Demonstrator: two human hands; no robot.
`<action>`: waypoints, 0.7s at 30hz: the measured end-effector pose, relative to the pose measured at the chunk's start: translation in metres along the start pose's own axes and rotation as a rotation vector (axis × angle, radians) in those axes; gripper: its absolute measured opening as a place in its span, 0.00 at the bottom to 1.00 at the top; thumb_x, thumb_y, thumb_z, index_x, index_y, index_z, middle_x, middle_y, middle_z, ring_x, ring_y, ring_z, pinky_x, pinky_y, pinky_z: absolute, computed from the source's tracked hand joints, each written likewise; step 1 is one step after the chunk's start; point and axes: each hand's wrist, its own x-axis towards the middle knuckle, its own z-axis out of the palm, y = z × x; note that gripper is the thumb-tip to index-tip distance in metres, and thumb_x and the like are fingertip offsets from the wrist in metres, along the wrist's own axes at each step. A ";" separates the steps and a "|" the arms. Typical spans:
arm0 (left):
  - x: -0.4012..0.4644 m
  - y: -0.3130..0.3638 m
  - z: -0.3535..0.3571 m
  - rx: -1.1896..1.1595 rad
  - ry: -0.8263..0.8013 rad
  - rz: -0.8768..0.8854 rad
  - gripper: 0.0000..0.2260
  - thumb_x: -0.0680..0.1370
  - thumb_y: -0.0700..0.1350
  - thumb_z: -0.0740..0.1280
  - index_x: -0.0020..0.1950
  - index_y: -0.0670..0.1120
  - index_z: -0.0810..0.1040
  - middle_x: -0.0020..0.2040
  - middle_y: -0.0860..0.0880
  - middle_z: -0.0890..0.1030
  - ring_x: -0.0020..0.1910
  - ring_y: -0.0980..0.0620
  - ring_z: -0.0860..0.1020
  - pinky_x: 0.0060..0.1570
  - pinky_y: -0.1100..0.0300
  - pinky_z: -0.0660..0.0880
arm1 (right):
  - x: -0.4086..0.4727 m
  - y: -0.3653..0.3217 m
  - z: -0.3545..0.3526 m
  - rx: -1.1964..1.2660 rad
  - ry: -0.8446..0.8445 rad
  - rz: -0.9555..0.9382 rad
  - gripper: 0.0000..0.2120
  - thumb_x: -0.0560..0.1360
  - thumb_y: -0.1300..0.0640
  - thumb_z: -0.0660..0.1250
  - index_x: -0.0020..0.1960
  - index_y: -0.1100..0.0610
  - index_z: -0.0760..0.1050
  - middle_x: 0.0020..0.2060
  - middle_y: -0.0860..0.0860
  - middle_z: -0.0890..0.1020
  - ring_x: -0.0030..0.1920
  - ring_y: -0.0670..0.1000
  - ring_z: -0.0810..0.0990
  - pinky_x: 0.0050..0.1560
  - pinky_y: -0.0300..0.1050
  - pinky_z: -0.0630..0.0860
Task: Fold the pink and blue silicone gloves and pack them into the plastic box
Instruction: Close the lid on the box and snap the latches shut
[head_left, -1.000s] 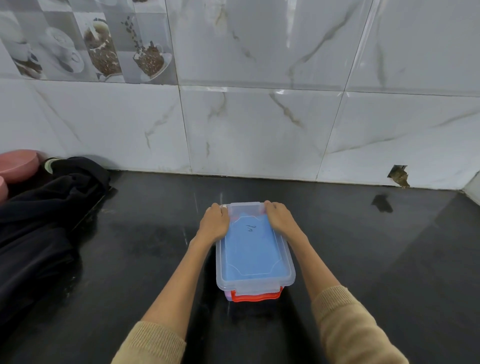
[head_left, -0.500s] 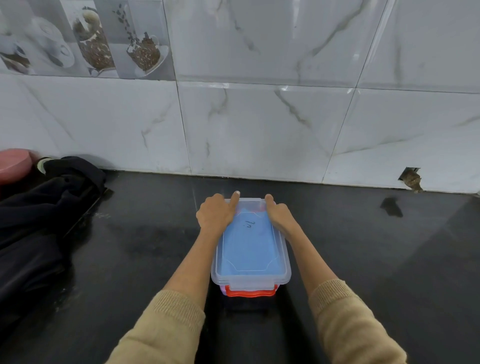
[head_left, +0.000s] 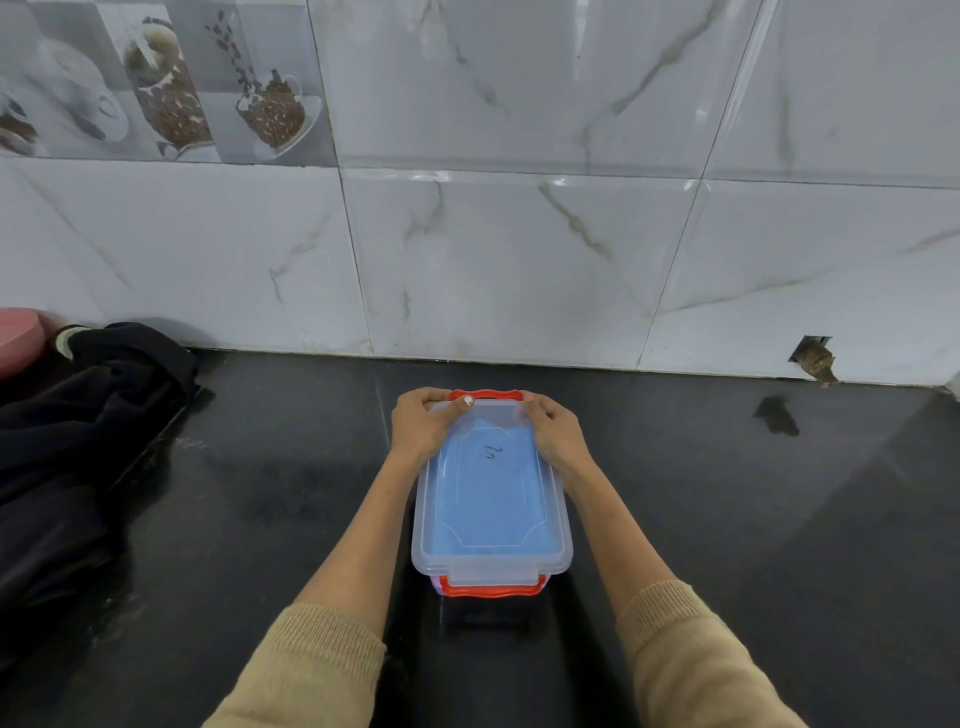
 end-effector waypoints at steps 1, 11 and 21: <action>0.000 0.000 0.000 -0.007 0.005 -0.010 0.09 0.72 0.49 0.74 0.47 0.47 0.79 0.46 0.51 0.79 0.46 0.53 0.77 0.46 0.60 0.72 | 0.001 0.000 0.000 0.001 0.001 -0.004 0.14 0.81 0.50 0.56 0.61 0.53 0.74 0.48 0.47 0.78 0.45 0.42 0.78 0.35 0.30 0.71; 0.001 -0.001 -0.001 -0.059 0.036 -0.077 0.12 0.71 0.47 0.74 0.51 0.45 0.81 0.47 0.51 0.79 0.47 0.52 0.77 0.46 0.61 0.72 | 0.005 0.002 -0.001 -0.071 0.053 -0.081 0.15 0.80 0.52 0.59 0.61 0.56 0.76 0.50 0.48 0.78 0.51 0.47 0.77 0.47 0.35 0.72; -0.004 -0.001 -0.004 -0.062 0.042 -0.046 0.07 0.70 0.46 0.76 0.43 0.46 0.80 0.40 0.52 0.81 0.41 0.54 0.79 0.38 0.64 0.74 | 0.001 0.002 -0.001 -0.134 0.110 -0.153 0.11 0.79 0.54 0.61 0.55 0.59 0.78 0.49 0.52 0.81 0.50 0.49 0.78 0.50 0.39 0.73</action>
